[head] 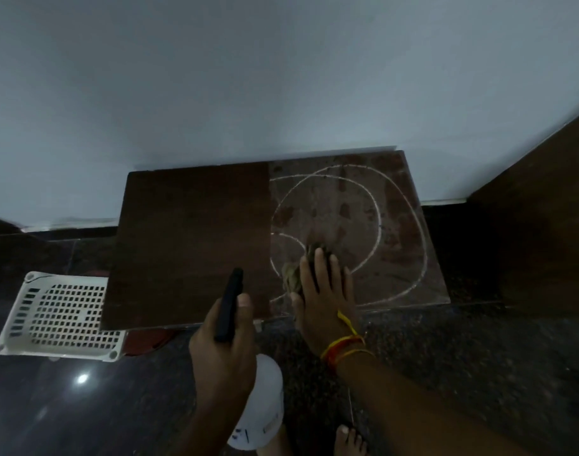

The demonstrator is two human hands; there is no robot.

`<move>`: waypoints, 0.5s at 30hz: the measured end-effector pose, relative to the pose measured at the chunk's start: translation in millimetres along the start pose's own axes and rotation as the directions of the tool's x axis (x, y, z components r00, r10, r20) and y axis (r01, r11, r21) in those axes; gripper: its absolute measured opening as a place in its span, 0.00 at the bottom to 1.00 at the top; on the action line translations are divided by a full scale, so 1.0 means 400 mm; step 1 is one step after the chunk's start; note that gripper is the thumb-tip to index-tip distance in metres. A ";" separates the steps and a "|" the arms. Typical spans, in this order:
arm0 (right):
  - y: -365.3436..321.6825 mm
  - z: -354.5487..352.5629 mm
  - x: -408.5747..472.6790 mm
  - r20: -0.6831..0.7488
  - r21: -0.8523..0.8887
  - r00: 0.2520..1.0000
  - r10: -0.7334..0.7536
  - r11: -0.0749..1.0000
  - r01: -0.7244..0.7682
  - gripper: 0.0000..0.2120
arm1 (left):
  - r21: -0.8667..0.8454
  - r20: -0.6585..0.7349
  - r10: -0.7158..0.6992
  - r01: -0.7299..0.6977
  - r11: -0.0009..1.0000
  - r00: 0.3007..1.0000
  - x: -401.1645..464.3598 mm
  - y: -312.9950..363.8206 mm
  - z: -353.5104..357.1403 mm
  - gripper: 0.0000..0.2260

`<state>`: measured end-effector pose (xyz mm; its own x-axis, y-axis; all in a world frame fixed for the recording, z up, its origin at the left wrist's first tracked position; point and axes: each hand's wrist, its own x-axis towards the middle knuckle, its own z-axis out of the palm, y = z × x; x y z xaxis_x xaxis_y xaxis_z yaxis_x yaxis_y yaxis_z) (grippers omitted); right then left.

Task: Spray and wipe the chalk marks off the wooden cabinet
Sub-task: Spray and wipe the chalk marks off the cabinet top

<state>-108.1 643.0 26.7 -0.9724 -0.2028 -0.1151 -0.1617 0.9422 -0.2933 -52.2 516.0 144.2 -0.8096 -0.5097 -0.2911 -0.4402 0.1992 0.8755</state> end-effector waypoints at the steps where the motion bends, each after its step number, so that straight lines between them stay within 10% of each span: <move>1: -0.003 0.013 0.008 -0.002 -0.015 1.000 -0.009 1.000 0.009 0.29 | -0.005 0.006 -0.001 0.001 1.000 1.000 0.007 -0.003 -0.008 0.14; 15: -0.039 0.056 0.016 0.026 -0.055 0.991 -0.133 0.989 0.134 0.30 | 0.028 0.058 -0.015 0.013 1.000 0.998 0.105 0.012 -0.017 0.11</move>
<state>-108.0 621.2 9.1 -0.9375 -0.3332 -0.1002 -0.2999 0.9198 -0.2532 -85.7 490.0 138.7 -0.8243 -0.4631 -0.3257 -0.4613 0.2157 0.8607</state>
